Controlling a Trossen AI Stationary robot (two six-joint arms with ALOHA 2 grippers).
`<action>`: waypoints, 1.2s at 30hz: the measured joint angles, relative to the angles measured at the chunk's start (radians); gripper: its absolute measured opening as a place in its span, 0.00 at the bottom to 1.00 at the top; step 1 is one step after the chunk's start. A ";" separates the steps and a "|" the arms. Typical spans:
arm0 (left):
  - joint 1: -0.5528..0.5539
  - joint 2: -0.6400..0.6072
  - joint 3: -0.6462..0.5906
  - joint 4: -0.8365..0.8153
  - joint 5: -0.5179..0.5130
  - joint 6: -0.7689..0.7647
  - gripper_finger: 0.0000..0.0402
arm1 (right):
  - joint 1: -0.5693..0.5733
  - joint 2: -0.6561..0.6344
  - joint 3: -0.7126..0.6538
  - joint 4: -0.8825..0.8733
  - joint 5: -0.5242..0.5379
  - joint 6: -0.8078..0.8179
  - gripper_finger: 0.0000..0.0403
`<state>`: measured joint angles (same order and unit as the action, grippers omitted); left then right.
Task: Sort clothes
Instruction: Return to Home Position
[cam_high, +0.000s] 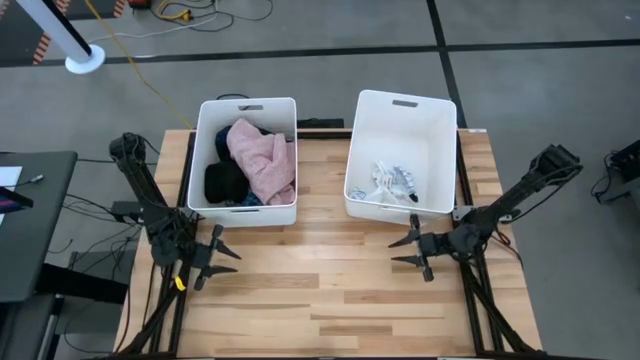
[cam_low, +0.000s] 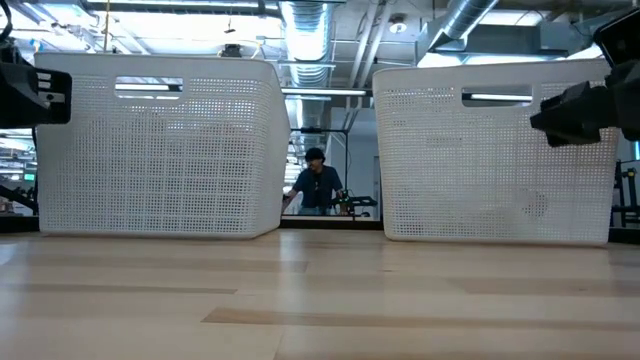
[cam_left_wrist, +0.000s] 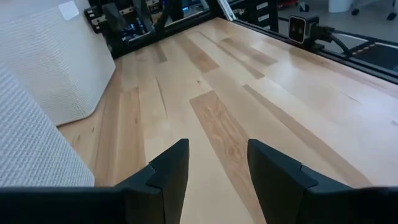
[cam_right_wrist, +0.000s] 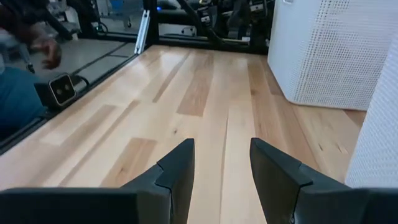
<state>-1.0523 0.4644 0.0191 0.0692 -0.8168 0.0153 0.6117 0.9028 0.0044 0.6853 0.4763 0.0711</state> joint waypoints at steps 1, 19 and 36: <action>0.000 0.000 0.000 0.001 0.000 0.001 0.39 | 0.000 0.000 0.000 -0.012 0.000 0.000 0.42; 0.000 0.000 0.001 -0.003 0.000 -0.011 0.39 | 0.001 0.000 0.000 -0.178 -0.004 0.000 0.42; 0.000 0.000 0.001 -0.004 0.000 -0.013 0.39 | 0.001 0.000 0.000 -0.185 -0.004 0.000 0.42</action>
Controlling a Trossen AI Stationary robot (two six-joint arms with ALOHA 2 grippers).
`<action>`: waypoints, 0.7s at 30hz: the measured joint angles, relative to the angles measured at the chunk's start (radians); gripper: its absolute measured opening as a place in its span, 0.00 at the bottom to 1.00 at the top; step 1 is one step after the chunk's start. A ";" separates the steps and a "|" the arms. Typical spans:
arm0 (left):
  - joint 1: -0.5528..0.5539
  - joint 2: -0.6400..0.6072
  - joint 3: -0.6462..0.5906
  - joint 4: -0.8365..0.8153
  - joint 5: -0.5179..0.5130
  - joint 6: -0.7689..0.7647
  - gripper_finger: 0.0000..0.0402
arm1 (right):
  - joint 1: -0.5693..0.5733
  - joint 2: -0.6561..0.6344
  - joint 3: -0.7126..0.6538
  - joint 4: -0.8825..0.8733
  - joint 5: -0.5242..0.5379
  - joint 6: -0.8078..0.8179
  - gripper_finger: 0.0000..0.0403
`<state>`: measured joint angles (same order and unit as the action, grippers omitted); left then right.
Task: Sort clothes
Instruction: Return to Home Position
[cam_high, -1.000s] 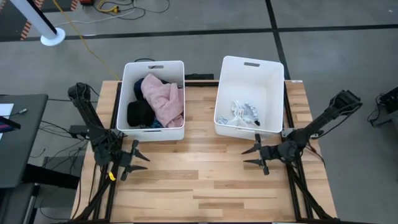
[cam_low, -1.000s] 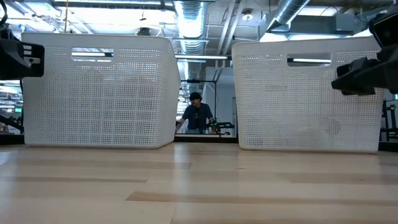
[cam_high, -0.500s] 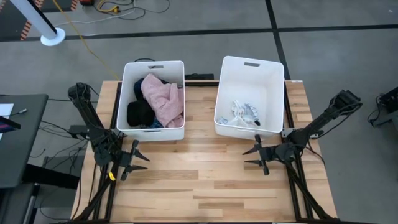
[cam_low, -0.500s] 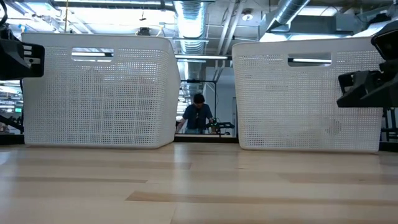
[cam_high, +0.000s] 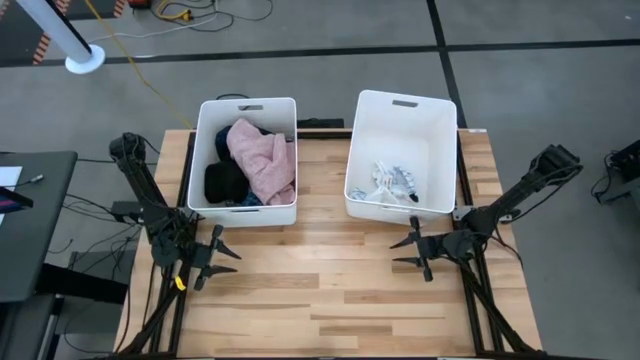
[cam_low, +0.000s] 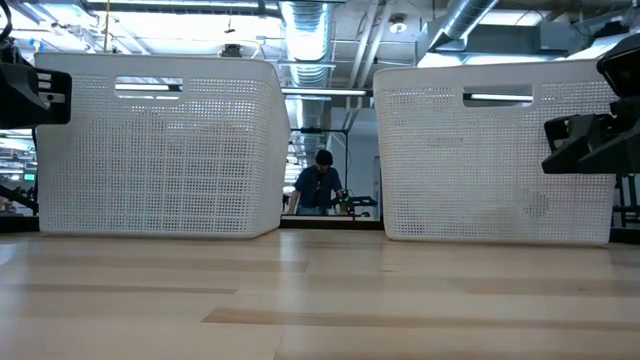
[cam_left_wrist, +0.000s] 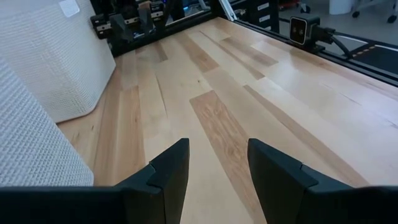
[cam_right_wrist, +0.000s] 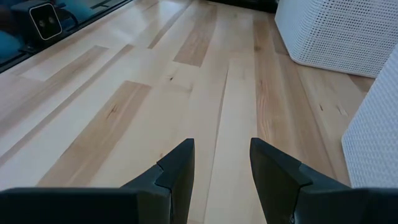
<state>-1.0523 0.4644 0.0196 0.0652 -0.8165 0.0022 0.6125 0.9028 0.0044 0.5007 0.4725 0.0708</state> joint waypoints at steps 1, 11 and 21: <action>0.000 0.000 0.000 0.000 0.000 -0.003 0.39 | 0.000 0.000 0.000 0.000 0.000 0.000 0.42; 0.000 0.000 0.000 0.000 0.000 0.008 0.39 | 0.000 0.000 0.000 0.000 0.000 0.000 0.42; 0.000 0.000 0.000 -0.001 0.000 0.009 0.39 | 0.000 0.000 0.000 -0.001 0.001 0.000 0.42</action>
